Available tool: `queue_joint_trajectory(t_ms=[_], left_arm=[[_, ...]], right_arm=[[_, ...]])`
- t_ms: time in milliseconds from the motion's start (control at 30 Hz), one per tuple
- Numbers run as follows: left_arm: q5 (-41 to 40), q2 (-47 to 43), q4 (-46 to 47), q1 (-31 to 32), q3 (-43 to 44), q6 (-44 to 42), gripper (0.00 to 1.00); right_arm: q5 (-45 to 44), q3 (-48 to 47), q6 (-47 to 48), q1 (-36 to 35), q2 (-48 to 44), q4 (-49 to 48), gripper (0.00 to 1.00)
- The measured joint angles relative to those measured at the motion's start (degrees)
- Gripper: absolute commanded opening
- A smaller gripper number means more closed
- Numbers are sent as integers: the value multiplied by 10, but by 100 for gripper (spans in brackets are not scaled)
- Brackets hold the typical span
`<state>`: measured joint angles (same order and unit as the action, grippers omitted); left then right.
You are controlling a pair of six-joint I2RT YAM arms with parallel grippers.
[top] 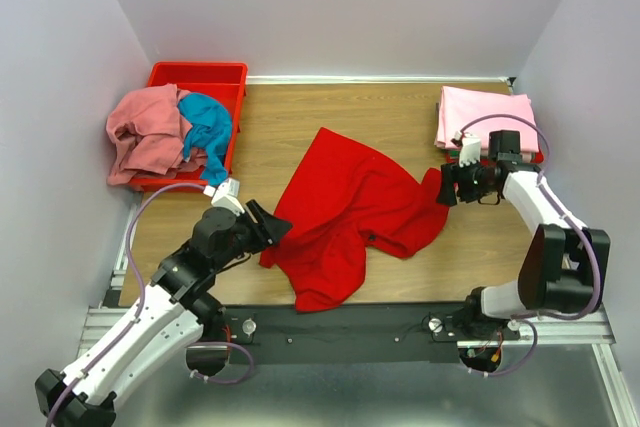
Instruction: Fold and stack the t-shirts
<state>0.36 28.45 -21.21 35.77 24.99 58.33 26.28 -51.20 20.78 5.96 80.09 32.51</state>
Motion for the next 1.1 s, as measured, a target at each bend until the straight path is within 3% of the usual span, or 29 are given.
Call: queue_joint_trajectory(t_ms=[100,367,500,700,800,967,1100], left_arm=[[3,-8,-9,0,15,-26,71],[-4,-24,3,0,74,-99,77],[-12,23,22,0,99,-144,81],[-18,174,77,-16,187,-236,82],[18,263,131,-73,221,-283,81],[75,414,177,-154,282,-326,80],[132,628,199,-162,424,-371,79]], right_arm=[[-19,-8,-22,17,35,-5,73],[-26,-14,-65,23,123,-16,70],[-26,-33,-80,23,146,-22,64],[-15,-68,-97,23,190,-31,31],[-11,-79,-99,23,206,-35,15],[-16,-79,-96,23,206,-35,7],[-18,-78,-90,23,200,-35,4]])
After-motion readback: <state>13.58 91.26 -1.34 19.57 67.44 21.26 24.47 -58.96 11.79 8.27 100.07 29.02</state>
